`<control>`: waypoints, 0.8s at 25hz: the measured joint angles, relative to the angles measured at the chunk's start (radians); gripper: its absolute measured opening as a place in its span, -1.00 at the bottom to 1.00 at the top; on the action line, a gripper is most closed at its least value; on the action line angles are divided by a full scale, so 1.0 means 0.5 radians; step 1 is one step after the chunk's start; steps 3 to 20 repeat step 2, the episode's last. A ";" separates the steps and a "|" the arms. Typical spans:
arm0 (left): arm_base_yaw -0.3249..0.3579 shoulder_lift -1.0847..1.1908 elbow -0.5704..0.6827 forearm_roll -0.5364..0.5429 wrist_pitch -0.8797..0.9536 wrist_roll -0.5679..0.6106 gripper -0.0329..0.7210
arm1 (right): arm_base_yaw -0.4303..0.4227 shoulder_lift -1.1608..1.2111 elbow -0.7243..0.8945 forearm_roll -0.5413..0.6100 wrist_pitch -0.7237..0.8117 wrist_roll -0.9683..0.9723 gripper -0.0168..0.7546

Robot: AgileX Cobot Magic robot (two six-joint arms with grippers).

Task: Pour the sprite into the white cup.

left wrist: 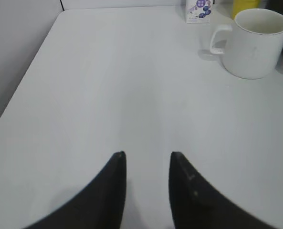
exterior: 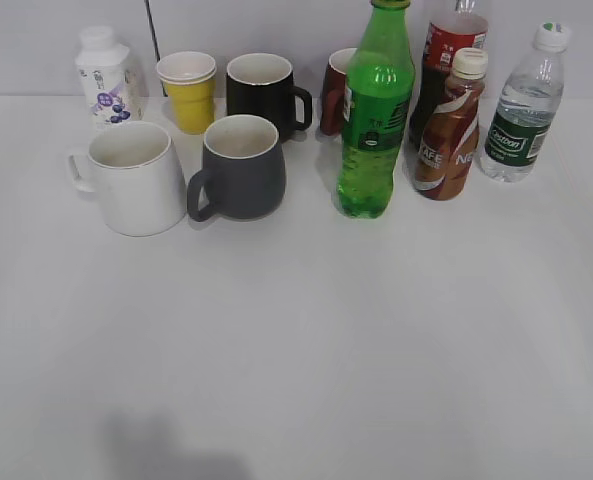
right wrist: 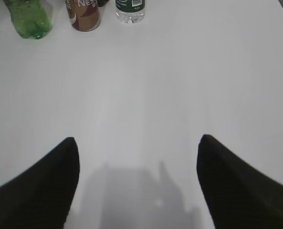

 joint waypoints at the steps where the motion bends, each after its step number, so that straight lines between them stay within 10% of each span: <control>1: 0.000 0.000 0.000 0.000 0.000 0.000 -0.27 | 0.000 0.000 0.000 0.000 0.000 0.000 0.53; 20: 0.000 0.000 0.000 0.000 0.000 0.000 -0.27 | 0.000 0.000 0.000 0.000 0.000 0.000 0.53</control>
